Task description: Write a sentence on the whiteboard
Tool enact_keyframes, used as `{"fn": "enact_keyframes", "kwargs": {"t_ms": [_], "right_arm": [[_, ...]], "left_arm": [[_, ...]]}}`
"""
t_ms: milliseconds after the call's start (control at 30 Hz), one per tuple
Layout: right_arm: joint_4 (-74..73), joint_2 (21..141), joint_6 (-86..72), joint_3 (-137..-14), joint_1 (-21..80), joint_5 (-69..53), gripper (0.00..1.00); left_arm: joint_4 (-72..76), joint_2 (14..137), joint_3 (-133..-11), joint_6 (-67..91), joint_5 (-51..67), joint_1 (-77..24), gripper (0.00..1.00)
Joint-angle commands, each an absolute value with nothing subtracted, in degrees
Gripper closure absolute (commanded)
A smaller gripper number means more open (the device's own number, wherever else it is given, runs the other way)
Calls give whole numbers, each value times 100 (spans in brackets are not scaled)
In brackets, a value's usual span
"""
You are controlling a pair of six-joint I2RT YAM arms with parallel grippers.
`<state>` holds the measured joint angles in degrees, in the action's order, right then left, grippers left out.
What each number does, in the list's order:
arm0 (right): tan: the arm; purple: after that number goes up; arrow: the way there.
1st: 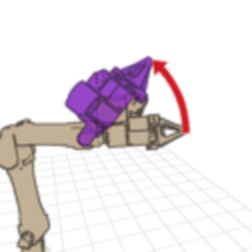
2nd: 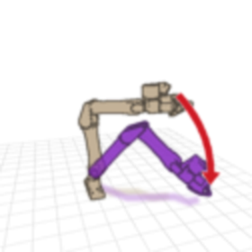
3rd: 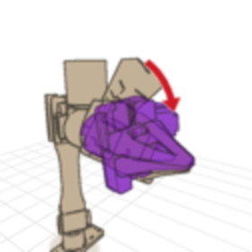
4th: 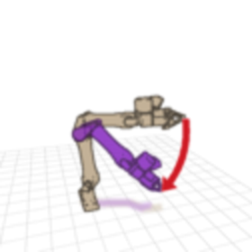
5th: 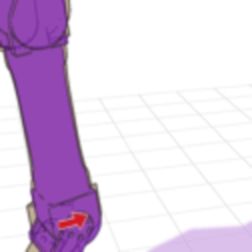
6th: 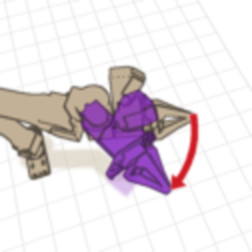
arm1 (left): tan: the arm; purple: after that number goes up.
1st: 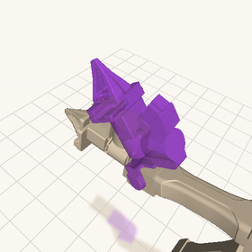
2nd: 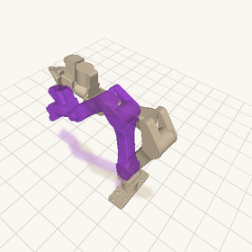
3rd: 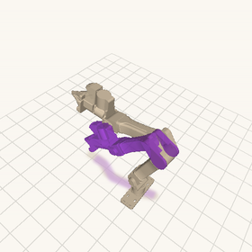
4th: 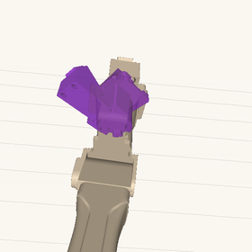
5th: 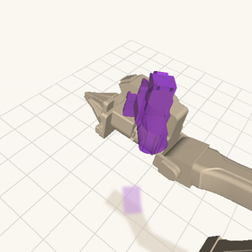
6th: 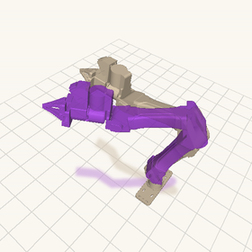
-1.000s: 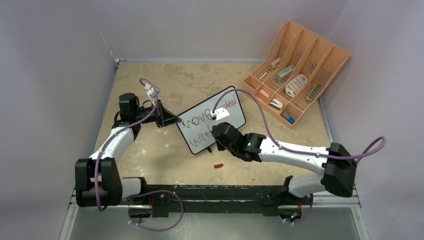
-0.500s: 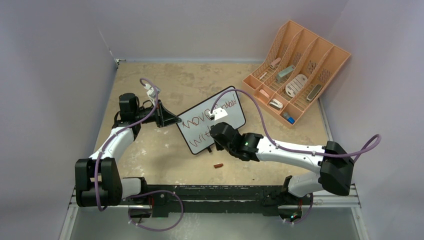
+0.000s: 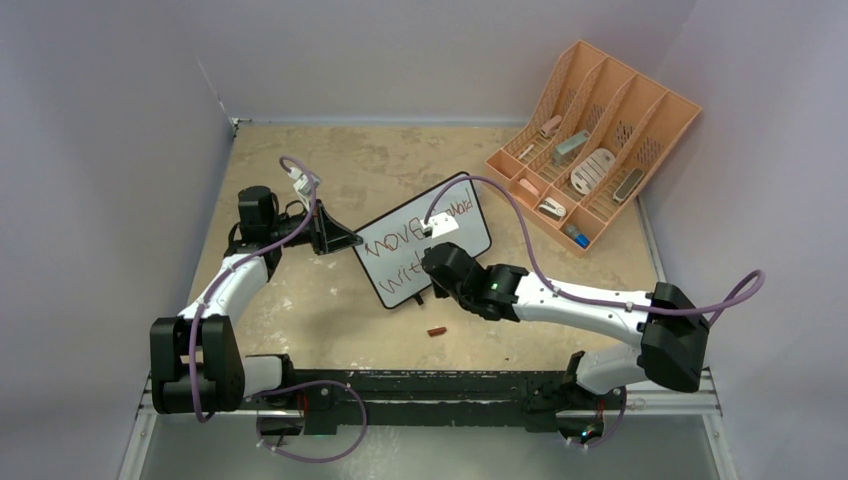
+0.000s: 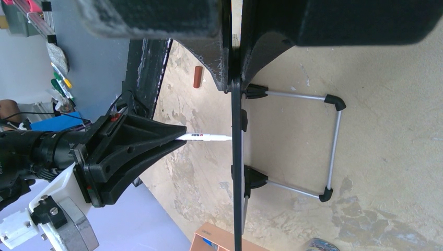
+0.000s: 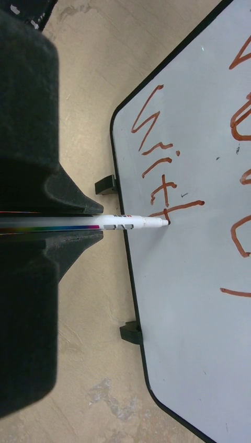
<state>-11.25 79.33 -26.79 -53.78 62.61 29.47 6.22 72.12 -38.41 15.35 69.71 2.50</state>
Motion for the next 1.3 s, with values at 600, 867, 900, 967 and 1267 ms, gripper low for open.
{"fn": "enact_keyframes", "kwargs": {"t_ms": [600,867,900,967,1267], "right_arm": [[-1345,7725,-3060,-5183,6126,2827,100],[-1438,7834,-3163,-5149,6123,2704,100],[-1448,7846,-3164,-5150,6124,2697,100],[-1466,7868,-3173,-5159,6126,2687,100],[-1501,7828,-3170,-5174,6126,2672,100]], "left_arm": [[570,7233,-3973,1380,6997,237,100],[558,7233,-3973,1380,6996,236,100],[554,7233,-3973,1375,6996,237,100],[549,7233,-3975,1372,6987,234,100],[536,7233,-3986,1354,6969,237,100]]}}
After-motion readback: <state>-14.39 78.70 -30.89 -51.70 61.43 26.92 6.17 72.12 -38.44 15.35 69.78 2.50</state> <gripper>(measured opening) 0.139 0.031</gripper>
